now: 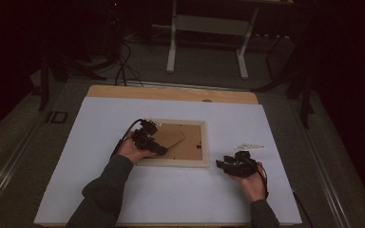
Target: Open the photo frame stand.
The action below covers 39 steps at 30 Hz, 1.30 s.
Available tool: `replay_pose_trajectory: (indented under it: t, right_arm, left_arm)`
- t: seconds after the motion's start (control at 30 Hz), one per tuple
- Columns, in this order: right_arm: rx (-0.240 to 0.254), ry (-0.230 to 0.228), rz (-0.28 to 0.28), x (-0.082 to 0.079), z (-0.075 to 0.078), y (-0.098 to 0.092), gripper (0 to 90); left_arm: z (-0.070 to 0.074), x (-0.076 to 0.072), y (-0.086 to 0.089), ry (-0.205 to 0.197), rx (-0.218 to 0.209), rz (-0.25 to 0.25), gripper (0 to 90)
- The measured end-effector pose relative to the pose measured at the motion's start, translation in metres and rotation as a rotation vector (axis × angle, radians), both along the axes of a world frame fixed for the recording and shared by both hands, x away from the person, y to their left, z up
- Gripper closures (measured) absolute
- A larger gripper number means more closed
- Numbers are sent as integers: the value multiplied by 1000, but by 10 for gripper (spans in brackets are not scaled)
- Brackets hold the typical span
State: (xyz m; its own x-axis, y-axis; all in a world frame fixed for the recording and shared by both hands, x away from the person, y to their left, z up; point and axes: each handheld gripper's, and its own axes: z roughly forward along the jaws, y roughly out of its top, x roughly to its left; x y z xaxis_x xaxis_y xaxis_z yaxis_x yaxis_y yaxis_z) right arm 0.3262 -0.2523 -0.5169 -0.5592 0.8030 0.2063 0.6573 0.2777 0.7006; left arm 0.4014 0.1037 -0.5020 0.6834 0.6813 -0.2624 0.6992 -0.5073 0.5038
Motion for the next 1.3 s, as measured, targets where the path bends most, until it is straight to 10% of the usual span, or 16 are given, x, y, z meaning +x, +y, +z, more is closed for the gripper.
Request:
replay_pose_trajectory:
  t: [1.3]
  right_arm:
    - [-1, 2, 1, 0, 0, -1, 523]
  left_arm:
    - [12, -32, -13, -290, 132, -62, 369]
